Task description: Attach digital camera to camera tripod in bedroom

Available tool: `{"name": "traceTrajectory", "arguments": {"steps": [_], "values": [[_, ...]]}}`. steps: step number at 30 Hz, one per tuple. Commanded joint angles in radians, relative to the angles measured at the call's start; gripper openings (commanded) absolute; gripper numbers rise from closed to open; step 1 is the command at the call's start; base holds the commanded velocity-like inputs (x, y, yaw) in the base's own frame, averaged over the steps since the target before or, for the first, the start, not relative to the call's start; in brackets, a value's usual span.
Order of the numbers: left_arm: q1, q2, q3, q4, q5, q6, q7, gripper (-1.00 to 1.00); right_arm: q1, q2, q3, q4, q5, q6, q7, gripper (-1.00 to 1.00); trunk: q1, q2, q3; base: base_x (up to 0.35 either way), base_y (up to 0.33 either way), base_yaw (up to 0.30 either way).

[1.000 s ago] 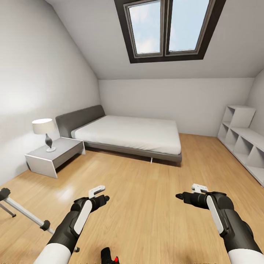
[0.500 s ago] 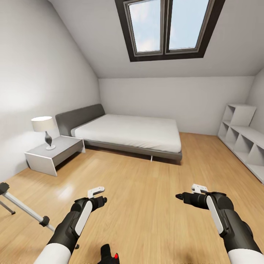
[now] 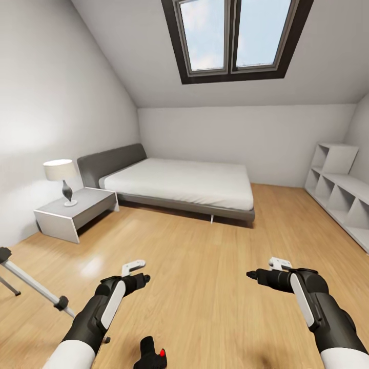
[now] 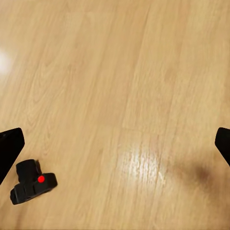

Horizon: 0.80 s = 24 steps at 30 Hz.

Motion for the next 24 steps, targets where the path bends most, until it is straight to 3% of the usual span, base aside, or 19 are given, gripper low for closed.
{"name": "traceTrajectory", "arguments": {"steps": [1, 7, 10, 24], "values": [[0.0, 0.009, 0.001, -0.002, 0.011, 0.004, -0.025, 1.0, -0.001, 0.0, -0.001, -0.001, -0.005, 0.004, -0.001, 1.0, 0.004, -0.008, -0.004, 0.0, 0.0, 0.0], [0.0, 0.06, 0.001, 0.0, 0.012, 0.008, -0.189, 1.0, -0.001, -0.001, 0.0, -0.001, -0.005, 0.004, 0.0, 1.0, 0.027, -0.05, -0.023, 0.0, 0.0, 0.0], [0.0, 0.078, 0.001, 0.001, 0.012, 0.009, -0.234, 1.0, -0.001, -0.001, 0.0, -0.001, -0.006, 0.003, 0.0, 1.0, 0.038, -0.071, -0.032, 0.0, 0.0, 0.0], [0.0, 0.1, 0.001, 0.006, 0.01, 0.009, -0.28, 1.0, -0.001, 0.0, 0.0, -0.001, -0.007, 0.003, 0.0, 1.0, 0.092, -0.169, -0.076, 0.0, 0.0, 0.0]]}}
